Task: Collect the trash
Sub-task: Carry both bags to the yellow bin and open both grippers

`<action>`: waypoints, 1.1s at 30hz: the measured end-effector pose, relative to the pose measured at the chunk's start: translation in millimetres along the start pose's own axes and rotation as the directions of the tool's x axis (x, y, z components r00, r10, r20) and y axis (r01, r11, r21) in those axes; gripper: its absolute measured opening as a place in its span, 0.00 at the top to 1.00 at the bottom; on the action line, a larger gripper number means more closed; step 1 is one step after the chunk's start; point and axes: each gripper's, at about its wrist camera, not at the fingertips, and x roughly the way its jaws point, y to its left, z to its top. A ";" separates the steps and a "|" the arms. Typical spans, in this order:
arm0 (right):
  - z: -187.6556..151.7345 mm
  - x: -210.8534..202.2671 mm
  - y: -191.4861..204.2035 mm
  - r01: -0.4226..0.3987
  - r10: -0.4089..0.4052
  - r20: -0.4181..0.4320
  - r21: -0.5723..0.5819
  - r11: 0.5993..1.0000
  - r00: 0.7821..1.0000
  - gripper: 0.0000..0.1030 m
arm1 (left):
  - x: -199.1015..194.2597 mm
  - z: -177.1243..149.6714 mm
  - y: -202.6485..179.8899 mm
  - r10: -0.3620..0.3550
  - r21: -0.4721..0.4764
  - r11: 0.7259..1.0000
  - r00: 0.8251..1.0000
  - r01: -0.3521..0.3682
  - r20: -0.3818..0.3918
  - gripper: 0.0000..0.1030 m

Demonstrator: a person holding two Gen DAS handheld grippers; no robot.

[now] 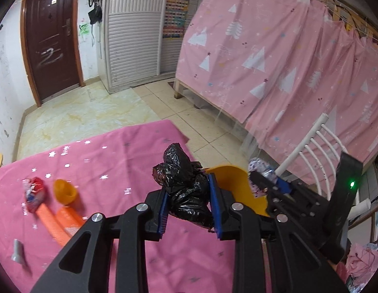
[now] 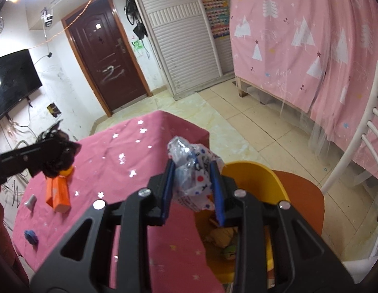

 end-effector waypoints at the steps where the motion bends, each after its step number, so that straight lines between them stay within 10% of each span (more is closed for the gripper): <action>1: -0.5 0.6 -4.1 0.004 -0.004 -0.001 0.003 1.000 1.000 0.73 | 5.1 1.1 -6.9 -0.011 -0.001 1.000 1.000 0.011 -0.004 0.80; 17: -4.0 1.5 -47.7 0.019 -0.017 -0.020 0.098 0.995 1.000 0.58 | 56.8 7.9 -66.9 -0.094 -0.012 0.996 0.994 0.094 -0.056 0.80; 25: -1.2 -5.9 -65.0 0.023 -0.025 0.010 0.149 0.989 1.000 0.58 | 64.5 7.5 -68.4 -0.140 -0.060 0.989 0.988 0.136 -0.070 0.32; 33: -2.2 -7.8 -45.3 0.007 -0.009 0.016 0.111 0.994 1.000 0.56 | 54.0 6.8 -36.4 -0.150 -0.142 0.980 0.987 0.140 -0.060 0.27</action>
